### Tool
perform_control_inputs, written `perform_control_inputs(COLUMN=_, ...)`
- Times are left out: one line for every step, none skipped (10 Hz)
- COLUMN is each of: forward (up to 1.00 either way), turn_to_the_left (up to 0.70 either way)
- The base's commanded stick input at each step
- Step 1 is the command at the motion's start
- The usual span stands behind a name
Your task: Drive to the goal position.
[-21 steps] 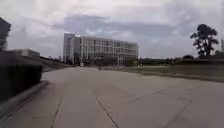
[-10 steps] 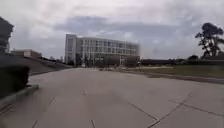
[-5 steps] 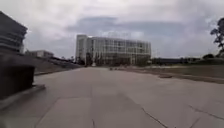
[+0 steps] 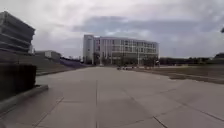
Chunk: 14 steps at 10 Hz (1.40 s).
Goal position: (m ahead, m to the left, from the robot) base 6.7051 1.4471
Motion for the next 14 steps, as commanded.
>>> perform_control_inputs(forward=0.51, turn_to_the_left=0.07)
perform_control_inputs(forward=0.51, turn_to_the_left=0.00)
perform_control_inputs(forward=0.51, turn_to_the_left=0.00)
perform_control_inputs(forward=0.51, turn_to_the_left=0.00)
perform_control_inputs(forward=0.51, turn_to_the_left=0.00)
perform_control_inputs(forward=0.51, turn_to_the_left=0.00)
perform_control_inputs(forward=0.51, turn_to_the_left=0.00)
perform_control_inputs(forward=0.51, turn_to_the_left=0.00)
perform_control_inputs(forward=0.51, turn_to_the_left=0.00)
perform_control_inputs(forward=0.51, turn_to_the_left=0.00)
perform_control_inputs(forward=0.51, turn_to_the_left=0.00)
perform_control_inputs(forward=0.51, turn_to_the_left=0.00)
perform_control_inputs(forward=0.51, turn_to_the_left=0.00)
perform_control_inputs(forward=0.51, turn_to_the_left=0.00)
